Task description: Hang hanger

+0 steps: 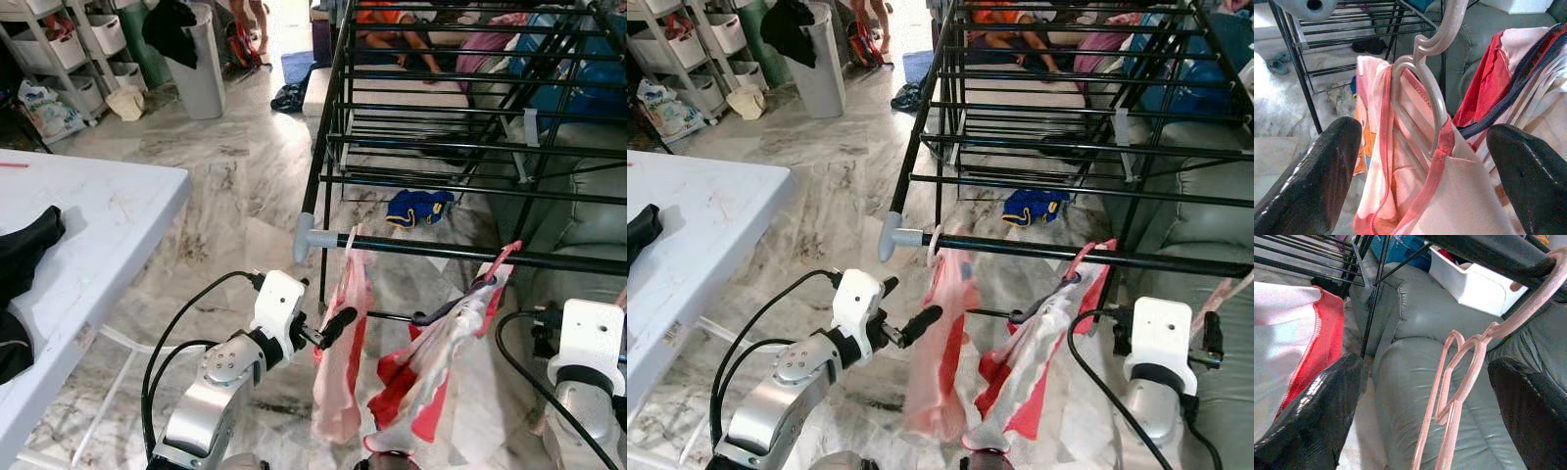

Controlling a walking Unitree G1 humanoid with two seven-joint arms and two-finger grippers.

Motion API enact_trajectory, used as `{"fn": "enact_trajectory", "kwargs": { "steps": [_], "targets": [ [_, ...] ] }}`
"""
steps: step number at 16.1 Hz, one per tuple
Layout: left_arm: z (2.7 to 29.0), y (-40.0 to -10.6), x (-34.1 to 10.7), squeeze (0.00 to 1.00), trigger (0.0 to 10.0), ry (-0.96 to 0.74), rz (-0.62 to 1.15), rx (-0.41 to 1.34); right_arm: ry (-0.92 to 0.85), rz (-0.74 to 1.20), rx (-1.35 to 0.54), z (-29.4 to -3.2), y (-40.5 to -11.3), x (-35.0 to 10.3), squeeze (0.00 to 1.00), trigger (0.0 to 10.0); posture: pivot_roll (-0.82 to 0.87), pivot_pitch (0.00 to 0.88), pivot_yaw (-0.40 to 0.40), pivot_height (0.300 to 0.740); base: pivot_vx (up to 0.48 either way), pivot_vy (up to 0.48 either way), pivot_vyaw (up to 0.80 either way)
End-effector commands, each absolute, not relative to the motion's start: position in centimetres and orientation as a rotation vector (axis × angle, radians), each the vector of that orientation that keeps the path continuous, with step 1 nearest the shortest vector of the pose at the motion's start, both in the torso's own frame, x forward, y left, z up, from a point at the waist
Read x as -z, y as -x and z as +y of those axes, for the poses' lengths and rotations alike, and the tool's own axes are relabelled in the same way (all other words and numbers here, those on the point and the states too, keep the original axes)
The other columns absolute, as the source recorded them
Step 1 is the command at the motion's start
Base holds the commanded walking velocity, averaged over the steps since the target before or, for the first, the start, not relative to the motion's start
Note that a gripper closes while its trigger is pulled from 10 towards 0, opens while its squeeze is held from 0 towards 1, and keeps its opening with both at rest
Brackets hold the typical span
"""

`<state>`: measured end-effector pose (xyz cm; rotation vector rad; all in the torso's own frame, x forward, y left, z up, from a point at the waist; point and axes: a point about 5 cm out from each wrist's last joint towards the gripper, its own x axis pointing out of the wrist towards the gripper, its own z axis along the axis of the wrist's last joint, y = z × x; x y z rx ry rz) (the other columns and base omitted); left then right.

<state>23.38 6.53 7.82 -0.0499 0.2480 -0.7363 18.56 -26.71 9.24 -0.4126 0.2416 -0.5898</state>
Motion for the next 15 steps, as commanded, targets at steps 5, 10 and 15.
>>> {"fn": "enact_trajectory", "kwargs": {
  "steps": [5,10,15],
  "targets": [
    [6.5,-23.5,-8.1,0.0,10.0,0.013,0.224,0.751,0.358,0.178,0.441,-24.1,-19.1,-9.6,1.0,10.0,-0.09,0.0,0.03,0.74,-0.232,0.0,0.0],
    [6.3,-23.5,-8.1,0.0,10.0,0.01,0.224,0.747,0.345,0.179,0.405,-23.7,-19.7,-9.5,0.0,10.0,-0.08,0.0,0.024,0.74,-0.367,0.0,0.0],
    [6.3,-23.5,-8.0,0.0,10.0,0.007,0.225,0.744,0.345,0.183,0.399,-23.7,-19.8,-9.3,0.0,10.0,-0.08,0.0,0.023,0.74,-0.406,0.0,0.0]
  ]
}}
